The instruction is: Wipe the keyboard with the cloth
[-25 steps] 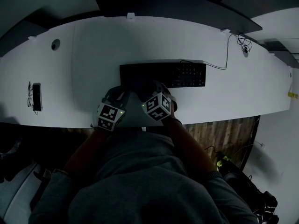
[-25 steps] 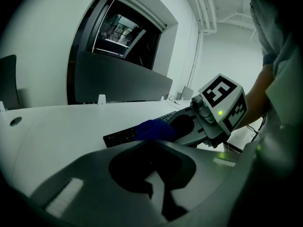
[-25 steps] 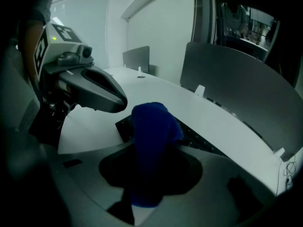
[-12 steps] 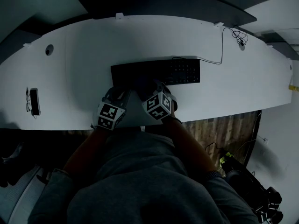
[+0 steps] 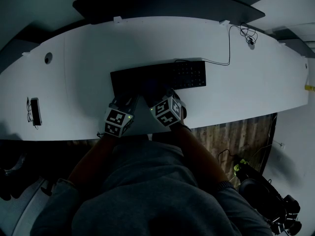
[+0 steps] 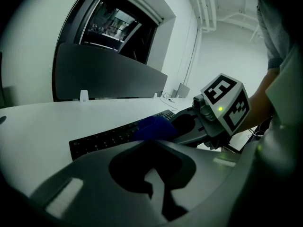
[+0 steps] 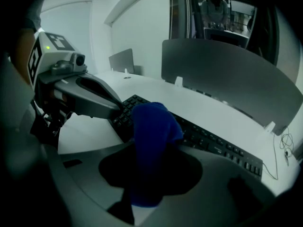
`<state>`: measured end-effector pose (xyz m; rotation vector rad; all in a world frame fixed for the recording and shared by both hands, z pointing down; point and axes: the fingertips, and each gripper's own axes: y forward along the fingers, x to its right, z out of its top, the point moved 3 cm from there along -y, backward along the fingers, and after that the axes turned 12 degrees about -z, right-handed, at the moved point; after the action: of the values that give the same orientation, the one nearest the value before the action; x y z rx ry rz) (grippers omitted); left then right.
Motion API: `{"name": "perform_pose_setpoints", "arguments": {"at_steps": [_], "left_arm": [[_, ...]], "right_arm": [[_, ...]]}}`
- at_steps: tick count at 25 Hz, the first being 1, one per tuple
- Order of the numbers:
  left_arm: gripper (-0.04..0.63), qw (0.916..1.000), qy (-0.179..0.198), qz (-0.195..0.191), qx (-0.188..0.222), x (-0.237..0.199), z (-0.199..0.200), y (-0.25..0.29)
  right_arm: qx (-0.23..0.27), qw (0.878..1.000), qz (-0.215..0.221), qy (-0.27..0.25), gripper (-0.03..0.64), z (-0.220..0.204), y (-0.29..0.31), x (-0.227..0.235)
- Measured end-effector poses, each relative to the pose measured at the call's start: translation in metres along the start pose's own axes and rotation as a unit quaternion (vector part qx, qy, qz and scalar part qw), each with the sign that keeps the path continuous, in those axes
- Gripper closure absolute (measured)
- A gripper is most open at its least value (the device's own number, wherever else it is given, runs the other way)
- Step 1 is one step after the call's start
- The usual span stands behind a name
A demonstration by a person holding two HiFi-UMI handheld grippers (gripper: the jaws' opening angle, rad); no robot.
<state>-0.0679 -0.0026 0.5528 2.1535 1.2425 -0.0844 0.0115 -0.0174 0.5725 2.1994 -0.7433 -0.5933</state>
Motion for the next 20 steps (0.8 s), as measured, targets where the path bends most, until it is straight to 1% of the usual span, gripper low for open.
{"name": "perform_pose_setpoints", "arguments": {"at_steps": [10,20], "left_arm": [[0.587,0.9998,-0.020,-0.008,-0.003,0.010,0.012,0.021],[0.588,0.9989,-0.044,0.001,-0.018,0.016,0.013,0.037]], "right_arm": [[-0.009,0.998,0.009,0.059,0.480,-0.009,-0.004,0.015],[-0.024,0.992,0.015,0.122,0.480,-0.022,-0.009,0.036]]}}
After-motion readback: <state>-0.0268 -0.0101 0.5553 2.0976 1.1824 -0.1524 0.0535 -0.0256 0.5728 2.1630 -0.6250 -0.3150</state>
